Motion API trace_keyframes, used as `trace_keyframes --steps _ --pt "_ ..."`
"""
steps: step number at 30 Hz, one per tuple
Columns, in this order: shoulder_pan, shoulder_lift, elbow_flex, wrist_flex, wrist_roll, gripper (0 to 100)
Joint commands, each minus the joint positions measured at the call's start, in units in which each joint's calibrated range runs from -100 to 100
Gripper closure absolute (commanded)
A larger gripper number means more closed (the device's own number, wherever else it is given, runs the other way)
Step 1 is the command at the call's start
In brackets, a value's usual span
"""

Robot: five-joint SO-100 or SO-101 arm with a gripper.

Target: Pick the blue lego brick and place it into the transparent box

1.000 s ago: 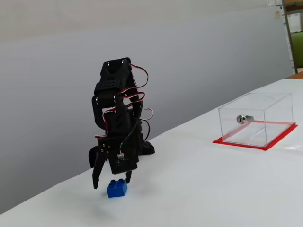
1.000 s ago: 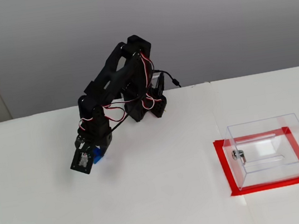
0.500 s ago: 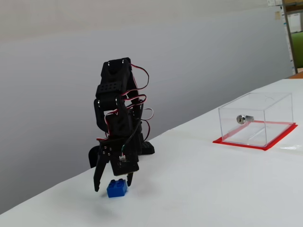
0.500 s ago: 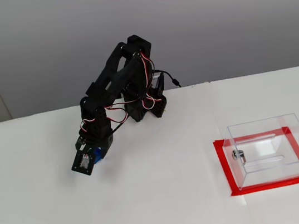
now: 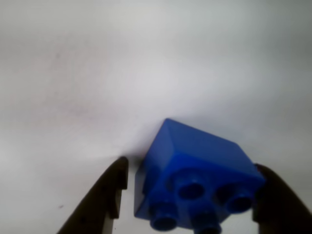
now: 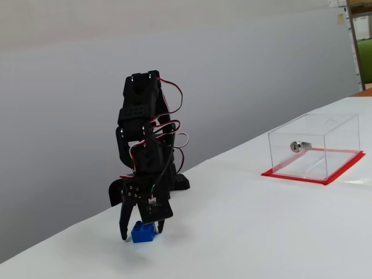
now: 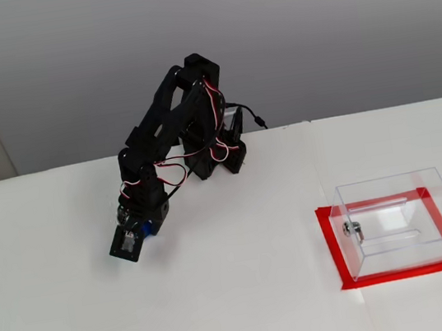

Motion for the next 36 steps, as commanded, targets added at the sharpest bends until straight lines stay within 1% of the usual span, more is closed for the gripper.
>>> trace_keyframes --steps 1,4,18,22,36 --pt "0.6 0.0 -1.0 -0.7 0.1 86" --pt "0.6 0.0 -0.6 -0.7 0.1 91" --pt "-0.7 -1.9 -2.2 -0.7 -0.2 91" --pt "-2.2 -6.8 -2.8 -1.0 -0.2 91" --pt "-7.9 -31.7 -2.6 -8.1 -0.2 91"
